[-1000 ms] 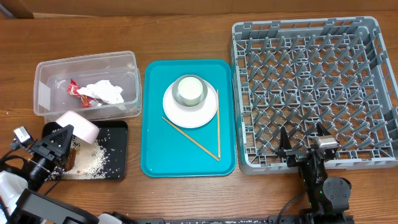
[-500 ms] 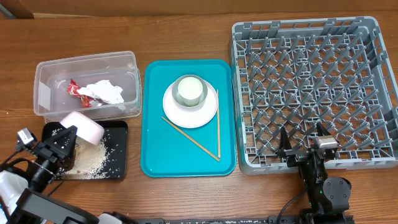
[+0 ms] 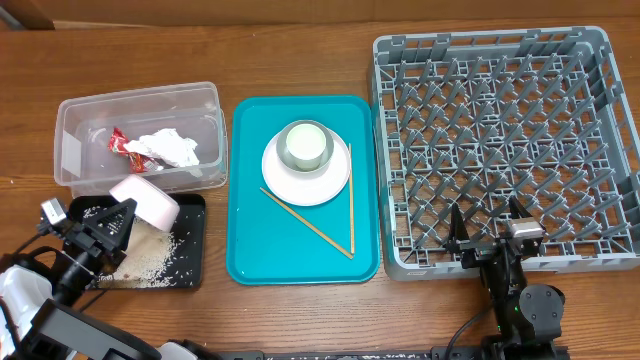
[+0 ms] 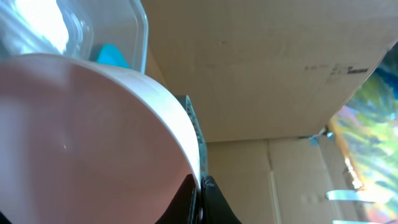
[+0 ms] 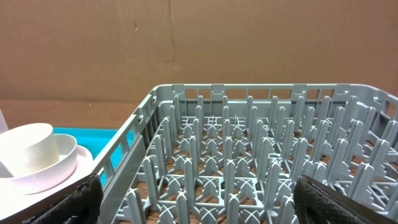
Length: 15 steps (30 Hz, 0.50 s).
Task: Sort waste into correct bins and load items into the dishwasher
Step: 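Carry the pink bowl over the black tray and tip out the rice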
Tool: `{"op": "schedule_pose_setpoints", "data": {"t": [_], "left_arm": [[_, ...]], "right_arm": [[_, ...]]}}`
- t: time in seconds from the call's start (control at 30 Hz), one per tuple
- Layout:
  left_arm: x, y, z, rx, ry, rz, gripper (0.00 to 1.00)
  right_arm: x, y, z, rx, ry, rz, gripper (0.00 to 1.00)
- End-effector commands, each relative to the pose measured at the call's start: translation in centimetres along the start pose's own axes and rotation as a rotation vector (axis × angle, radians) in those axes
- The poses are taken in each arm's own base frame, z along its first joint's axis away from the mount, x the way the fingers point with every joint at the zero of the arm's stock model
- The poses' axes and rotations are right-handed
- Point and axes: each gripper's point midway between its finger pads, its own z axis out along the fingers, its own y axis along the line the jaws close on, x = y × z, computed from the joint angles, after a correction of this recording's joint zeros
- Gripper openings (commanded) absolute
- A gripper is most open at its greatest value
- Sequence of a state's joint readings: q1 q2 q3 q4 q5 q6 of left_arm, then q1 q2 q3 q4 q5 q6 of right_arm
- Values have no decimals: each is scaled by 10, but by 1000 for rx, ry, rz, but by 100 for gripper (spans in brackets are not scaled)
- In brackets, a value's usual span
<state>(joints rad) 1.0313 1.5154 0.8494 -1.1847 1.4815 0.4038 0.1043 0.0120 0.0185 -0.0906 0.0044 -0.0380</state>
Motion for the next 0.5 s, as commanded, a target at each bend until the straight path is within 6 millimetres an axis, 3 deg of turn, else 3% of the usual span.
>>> {"op": "schedule_pose_setpoints", "data": {"t": [0.0,0.17,0.47], "left_arm": [[6,-1,0,-30,20,31,4],[10,-7,1,-108,72,62,4],[33,-64,22,-293,232,250,4]], "right_arm": [[2,-1,0,4,-5,-4,100],[2,-1,0,4,-5,-4,100],[2,-1,0,4,-5,-4,100]]}}
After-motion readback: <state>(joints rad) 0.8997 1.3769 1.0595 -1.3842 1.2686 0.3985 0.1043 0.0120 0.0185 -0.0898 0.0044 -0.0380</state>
